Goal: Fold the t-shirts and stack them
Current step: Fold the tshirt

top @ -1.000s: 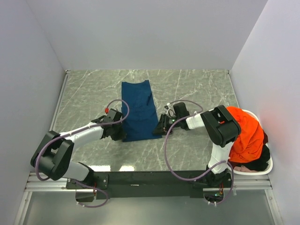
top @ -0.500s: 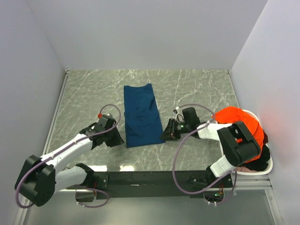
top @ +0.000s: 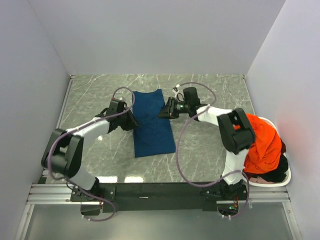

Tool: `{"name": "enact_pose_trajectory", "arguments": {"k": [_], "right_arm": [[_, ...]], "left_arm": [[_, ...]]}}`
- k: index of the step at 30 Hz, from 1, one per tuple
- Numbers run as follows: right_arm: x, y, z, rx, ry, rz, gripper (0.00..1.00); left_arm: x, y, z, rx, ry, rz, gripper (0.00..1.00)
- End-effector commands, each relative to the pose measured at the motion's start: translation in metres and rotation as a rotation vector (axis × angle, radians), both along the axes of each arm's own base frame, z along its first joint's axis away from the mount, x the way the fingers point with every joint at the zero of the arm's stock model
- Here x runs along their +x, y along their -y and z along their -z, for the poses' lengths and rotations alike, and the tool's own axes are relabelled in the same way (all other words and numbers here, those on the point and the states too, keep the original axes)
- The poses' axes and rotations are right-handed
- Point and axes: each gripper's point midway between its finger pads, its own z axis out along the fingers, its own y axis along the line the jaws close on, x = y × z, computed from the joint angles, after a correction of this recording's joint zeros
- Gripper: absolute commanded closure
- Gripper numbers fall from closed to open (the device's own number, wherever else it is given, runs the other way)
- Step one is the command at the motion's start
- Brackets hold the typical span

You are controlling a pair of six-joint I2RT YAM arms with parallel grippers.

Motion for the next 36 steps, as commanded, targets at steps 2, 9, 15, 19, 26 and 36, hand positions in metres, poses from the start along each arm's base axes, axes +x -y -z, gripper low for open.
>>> {"name": "enact_pose_trajectory", "arguments": {"k": [2,9,15,19,26,36], "right_arm": [[0.038,-0.002,0.028,0.024,-0.026,0.026,0.69],[0.059,0.020,0.080,0.060,-0.154,0.125,0.69],[0.059,0.031,0.051,0.016,-0.063,0.126,0.69],[0.045,0.038,0.023,-0.015,-0.017,0.122,0.68],[-0.008,0.056,-0.012,-0.137,0.065,0.132,0.60],[-0.091,0.094,0.018,-0.454,0.079,0.202,0.48]], "left_arm": [[0.043,0.001,0.008,-0.077,0.027,0.020,0.74],[0.053,-0.014,0.056,-0.132,-0.084,-0.024,0.81],[0.050,-0.029,0.035,-0.079,-0.047,-0.055,0.80],[0.049,-0.046,-0.012,-0.003,0.052,-0.086,0.71],[0.008,-0.076,-0.079,0.084,0.214,-0.135,0.48],[-0.076,-0.086,-0.073,-0.020,0.307,-0.159,0.01]]}}
